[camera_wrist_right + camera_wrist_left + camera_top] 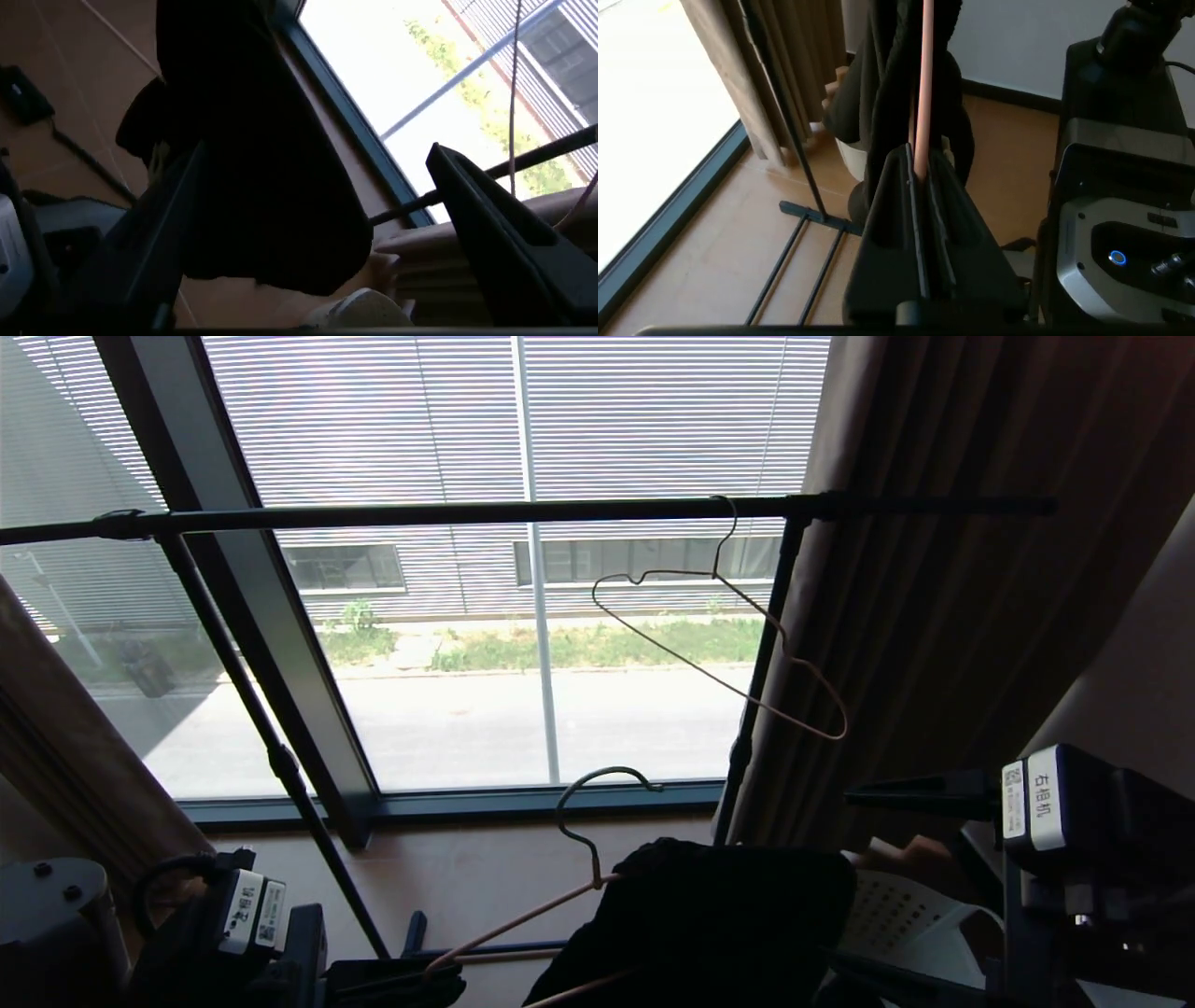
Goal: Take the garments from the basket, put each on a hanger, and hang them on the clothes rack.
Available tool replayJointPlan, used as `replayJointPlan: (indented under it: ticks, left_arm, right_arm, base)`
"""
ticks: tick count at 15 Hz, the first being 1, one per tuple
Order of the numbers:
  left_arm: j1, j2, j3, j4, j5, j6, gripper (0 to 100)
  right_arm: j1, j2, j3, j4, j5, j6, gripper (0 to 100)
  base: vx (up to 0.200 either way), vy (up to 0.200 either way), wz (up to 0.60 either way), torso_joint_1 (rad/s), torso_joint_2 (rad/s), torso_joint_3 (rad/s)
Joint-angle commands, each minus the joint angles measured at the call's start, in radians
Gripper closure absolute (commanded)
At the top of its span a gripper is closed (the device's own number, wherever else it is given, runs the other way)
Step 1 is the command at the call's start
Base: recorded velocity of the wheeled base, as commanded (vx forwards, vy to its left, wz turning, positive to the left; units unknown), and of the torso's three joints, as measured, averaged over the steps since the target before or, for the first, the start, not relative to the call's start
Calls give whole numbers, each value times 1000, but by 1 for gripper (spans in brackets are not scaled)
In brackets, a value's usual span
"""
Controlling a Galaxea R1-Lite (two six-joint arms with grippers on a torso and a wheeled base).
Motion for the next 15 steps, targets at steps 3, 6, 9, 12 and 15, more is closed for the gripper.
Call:
replayJointPlan:
  ticks: [3,6,9,12,15]
  left_arm:
    - [-13,0,11,1,-2,0,100]
    - [-20,-7,14,-1,-4,0,100]
    - [-27,-29,12,-1,-4,-2,100]
    - [-27,-49,9,-1,-4,-3,100]
    - [-28,-47,8,-1,-2,-3,100]
  right_arm:
    - [-95,110,-277,328,149,-215,0]
    - [-98,237,-470,519,247,-324,0]
    - [-98,366,-628,699,321,-404,0]
    - [-97,450,-724,779,443,-429,0]
    - [-86,469,-724,786,463,-425,0]
  base:
    - [0,0,0,0,0,0]
    - [0,0,0,0,0,0]
    - [0,0,0,0,0,0]
    - [0,0,0,0,0,0]
    - [0,0,0,0,0,0]
